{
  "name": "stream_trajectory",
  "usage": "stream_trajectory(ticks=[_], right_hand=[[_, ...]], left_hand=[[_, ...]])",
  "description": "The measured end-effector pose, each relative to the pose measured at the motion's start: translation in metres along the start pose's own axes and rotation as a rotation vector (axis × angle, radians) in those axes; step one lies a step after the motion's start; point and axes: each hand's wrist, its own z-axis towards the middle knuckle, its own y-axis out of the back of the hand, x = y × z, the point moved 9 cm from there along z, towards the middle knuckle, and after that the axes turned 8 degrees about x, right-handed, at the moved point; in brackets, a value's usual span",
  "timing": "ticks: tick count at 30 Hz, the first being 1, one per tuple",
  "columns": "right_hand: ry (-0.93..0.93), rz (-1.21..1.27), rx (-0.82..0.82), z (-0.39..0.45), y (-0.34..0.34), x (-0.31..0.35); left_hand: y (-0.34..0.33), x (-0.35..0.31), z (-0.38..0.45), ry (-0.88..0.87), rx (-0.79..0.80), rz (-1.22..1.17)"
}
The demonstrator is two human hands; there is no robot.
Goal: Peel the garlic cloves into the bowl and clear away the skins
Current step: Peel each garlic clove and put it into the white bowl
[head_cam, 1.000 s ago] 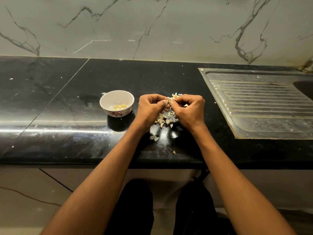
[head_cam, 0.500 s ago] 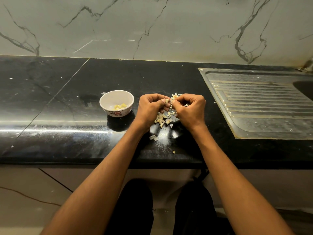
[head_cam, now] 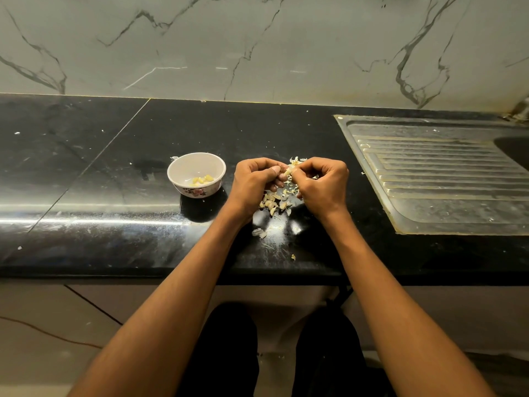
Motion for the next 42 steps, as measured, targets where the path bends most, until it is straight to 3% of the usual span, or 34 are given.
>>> stream_trajectory(ticks=[29, 36, 42], right_hand=[[-0.03, -0.009, -0.074, 0.0, 0.01, -0.003], [-0.086, -0.267, -0.136, 0.006, 0.017, -0.01], [-0.127, -0.446, -0.077, 0.009, 0.013, -0.018]], left_hand=[[-0.002, -0.003, 0.0, -0.039, 0.006, 0.083], [-0.002, -0.004, -0.001, -0.031, -0.02, 0.06], [0.0, -0.004, -0.001, -0.028, -0.044, 0.068]])
